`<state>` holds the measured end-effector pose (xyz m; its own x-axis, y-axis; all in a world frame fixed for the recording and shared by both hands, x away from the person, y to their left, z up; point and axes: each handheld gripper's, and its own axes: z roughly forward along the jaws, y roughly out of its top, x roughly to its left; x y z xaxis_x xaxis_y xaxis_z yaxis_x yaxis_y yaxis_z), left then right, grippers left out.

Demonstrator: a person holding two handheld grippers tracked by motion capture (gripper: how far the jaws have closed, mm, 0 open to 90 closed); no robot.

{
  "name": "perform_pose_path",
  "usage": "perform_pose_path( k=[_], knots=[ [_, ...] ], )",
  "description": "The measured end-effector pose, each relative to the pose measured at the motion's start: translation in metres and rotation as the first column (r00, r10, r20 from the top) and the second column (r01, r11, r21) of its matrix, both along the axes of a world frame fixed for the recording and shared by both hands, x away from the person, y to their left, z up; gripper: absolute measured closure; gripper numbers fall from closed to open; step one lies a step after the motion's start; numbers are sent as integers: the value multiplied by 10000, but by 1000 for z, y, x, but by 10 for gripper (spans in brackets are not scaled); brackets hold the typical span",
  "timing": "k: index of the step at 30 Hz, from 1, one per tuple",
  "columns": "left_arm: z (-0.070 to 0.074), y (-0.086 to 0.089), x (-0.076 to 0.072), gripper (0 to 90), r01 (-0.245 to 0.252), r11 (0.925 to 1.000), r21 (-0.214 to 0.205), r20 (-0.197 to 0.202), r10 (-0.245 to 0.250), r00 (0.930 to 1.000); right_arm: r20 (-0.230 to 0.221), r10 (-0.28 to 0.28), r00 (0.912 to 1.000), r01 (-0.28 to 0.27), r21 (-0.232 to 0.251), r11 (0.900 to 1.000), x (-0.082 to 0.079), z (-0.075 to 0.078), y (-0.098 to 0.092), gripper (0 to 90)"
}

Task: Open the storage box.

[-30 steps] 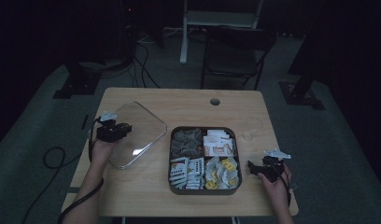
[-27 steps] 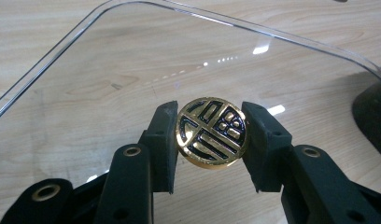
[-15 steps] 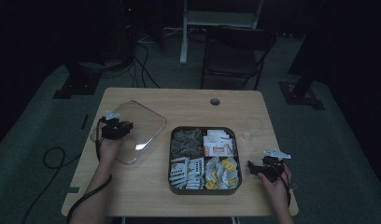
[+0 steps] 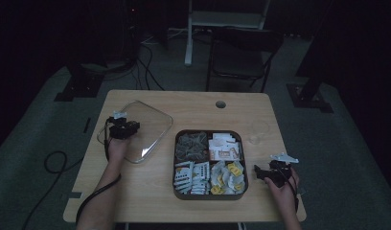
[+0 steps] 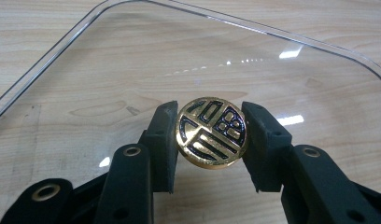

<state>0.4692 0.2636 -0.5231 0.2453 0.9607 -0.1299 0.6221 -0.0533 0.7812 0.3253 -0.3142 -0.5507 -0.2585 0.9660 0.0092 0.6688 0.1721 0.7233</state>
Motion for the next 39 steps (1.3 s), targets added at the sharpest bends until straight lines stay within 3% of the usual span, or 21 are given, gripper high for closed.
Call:
perform_pose_path(
  k=[7,12,18,19,22,25,30,36,39],
  knots=[
    [-4,-5,6,596,36,9999,121,-114,-34,9999,0,0,10000,0,-2,10000,0,0,0,112],
    [-11,-10,9,595,148,9989,451,-335,-133,9993,-4,-3,10000,3,1,10000,0,0,0,112],
    [-10,-9,10,590,221,9993,318,-421,-208,9989,-2,-2,10000,2,2,10000,0,0,0,112],
    [-9,-7,10,563,266,9996,35,-332,-264,9991,0,0,10000,0,1,10000,0,0,0,112],
    [-3,-7,7,446,316,9994,-119,-12,-316,9995,-3,-3,10000,3,2,10000,0,0,0,112],
    [0,-6,6,383,539,9984,-156,-101,-541,9985,1,2,10000,-2,-1,10000,0,0,0,112],
    [4,-1,-2,271,1049,9922,-671,-40,-1054,9944,-1,-3,10000,3,1,10000,0,0,0,112],
    [6,-3,-11,168,1899,9807,-462,-180,-1909,9815,-4,-5,10000,5,3,10000,0,0,0,112],
    [7,-4,-16,92,2334,9709,-529,-189,-2347,9719,-2,-5,10000,5,0,10000,0,0,0,112]
  ],
)
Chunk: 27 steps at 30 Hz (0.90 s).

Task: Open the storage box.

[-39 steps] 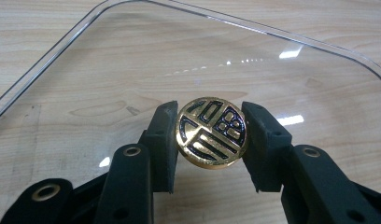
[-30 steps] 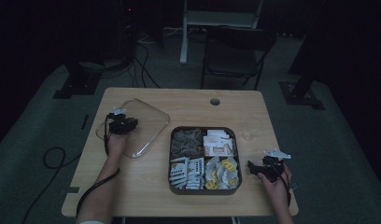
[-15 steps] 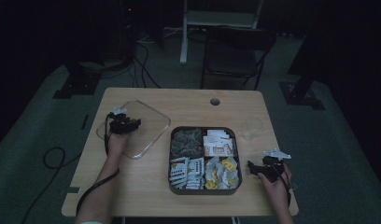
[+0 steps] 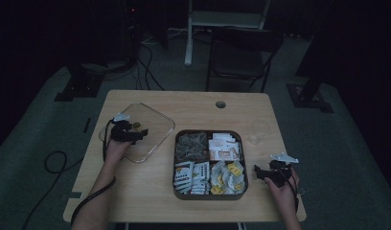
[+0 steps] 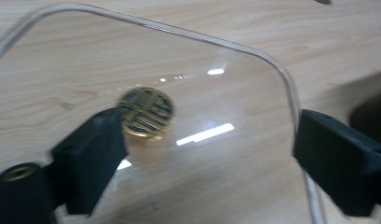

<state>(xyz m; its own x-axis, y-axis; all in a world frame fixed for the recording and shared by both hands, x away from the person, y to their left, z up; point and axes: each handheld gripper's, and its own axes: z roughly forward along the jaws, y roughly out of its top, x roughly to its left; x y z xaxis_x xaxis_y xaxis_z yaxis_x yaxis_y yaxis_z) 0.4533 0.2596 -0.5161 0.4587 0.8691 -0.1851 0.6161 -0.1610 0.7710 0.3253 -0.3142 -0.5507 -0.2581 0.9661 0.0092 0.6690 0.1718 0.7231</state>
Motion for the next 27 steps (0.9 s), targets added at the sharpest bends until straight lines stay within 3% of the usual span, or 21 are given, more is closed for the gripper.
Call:
perform_pose_path(
  k=[2,3,9,14,27],
  knots=[
    [1,-2,-3,71,163,9998,67,54,-163,9999,2,5,10000,-5,-1,10000,0,0,0,112],
    [2,-3,-4,1,204,9998,57,47,-204,9998,-1,4,10000,-4,-2,10000,0,0,0,112],
    [4,-7,-16,3,394,9990,205,457,-403,9981,2,4,10000,-4,-1,10000,0,0,0,112],
    [3,-10,-25,3,945,9953,215,526,-955,9940,2,4,10000,-4,-2,10000,0,0,0,112],
    [2,-18,-50,4,2265,9735,310,883,-2284,9696,-1,1,10000,-1,1,10000,0,0,0,112]
  ],
)
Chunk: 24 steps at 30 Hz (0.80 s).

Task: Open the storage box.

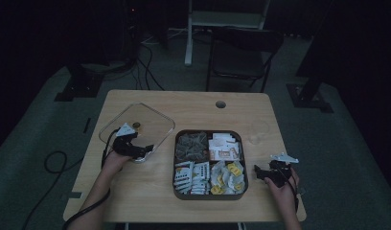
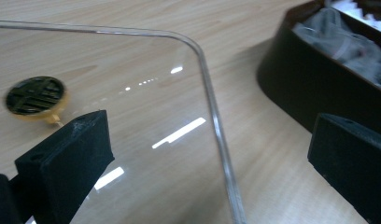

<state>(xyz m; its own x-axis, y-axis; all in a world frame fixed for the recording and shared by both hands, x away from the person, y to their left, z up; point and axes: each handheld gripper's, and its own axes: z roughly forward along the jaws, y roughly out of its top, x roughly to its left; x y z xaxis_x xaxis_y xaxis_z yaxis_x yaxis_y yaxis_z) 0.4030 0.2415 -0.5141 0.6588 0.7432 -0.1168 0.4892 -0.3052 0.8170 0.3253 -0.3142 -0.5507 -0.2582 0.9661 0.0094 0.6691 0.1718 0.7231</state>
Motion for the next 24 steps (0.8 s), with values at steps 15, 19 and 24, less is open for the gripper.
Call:
perform_pose_path(
  k=[15,19,24],
  knots=[
    [-5,-13,-32,3,1334,9910,130,173,-1336,9909,3,5,10000,-5,-4,10000,0,0,0,112],
    [-7,-19,-39,3,1731,9846,239,161,-1735,9847,2,2,10000,-2,-2,10000,0,0,0,112],
    [-12,-29,-50,3,2330,9719,347,100,-2335,9723,-2,0,10000,0,2,10000,0,0,0,112]
  ],
)
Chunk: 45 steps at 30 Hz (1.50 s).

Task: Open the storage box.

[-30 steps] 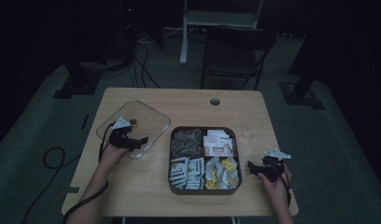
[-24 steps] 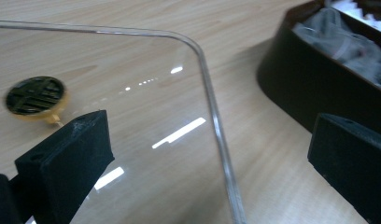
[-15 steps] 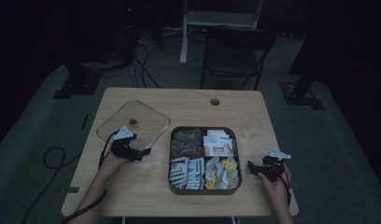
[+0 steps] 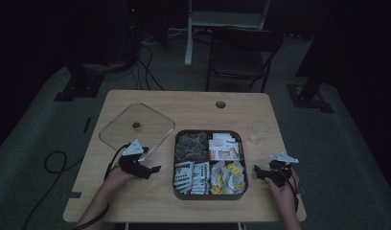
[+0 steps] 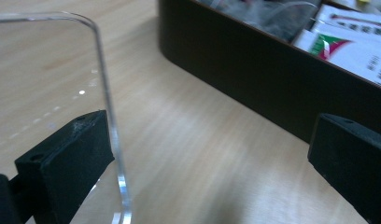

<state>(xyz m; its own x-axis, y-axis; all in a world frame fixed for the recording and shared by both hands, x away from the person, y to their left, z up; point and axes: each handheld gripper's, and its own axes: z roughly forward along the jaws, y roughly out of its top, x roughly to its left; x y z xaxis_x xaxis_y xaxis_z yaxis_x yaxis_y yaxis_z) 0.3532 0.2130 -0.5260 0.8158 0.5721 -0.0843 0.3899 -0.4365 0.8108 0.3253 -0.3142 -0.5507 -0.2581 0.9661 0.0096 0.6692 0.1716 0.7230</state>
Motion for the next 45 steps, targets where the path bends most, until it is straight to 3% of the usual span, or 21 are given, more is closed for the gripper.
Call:
perform_pose_path(
  k=[10,14,22,29,33,36,38,39,45],
  knots=[
    [-9,-13,-18,3,965,9951,212,-154,-962,9952,3,1,10000,-1,-2,10000,0,0,0,112],
    [-14,-18,-26,3,1326,9899,499,-226,-1316,9910,2,0,10000,0,-1,10000,0,0,0,112],
    [-16,-18,-39,3,1484,9862,737,-206,-1473,9889,3,4,10000,-4,-2,10000,0,0,0,112],
    [-18,-18,-48,3,1566,9797,1249,-236,-1549,9877,1,2,10000,-2,1,10000,0,0,0,112],
    [-18,-20,-50,3,1673,9777,1269,-361,-1640,9858,-3,6,10000,-6,2,10000,0,0,0,112],
    [-19,-23,-51,3,1692,9720,1629,-381,-1652,9855,-4,-1,10000,1,12,10000,0,0,0,112],
    [-21,-27,-53,3,1771,9599,2171,-422,-1721,9842,-6,19,10000,-19,5,10000,0,0,0,111],
    [-21,-28,-54,5,1823,9572,2247,-369,-1785,9832,-5,44,10000,-44,7,10000,0,0,0,111],
    [-21,-29,-55,6,1671,9594,2271,-388,-1625,9859,-11,221,9998,-221,2,9998,0,0,0,111]
  ],
)
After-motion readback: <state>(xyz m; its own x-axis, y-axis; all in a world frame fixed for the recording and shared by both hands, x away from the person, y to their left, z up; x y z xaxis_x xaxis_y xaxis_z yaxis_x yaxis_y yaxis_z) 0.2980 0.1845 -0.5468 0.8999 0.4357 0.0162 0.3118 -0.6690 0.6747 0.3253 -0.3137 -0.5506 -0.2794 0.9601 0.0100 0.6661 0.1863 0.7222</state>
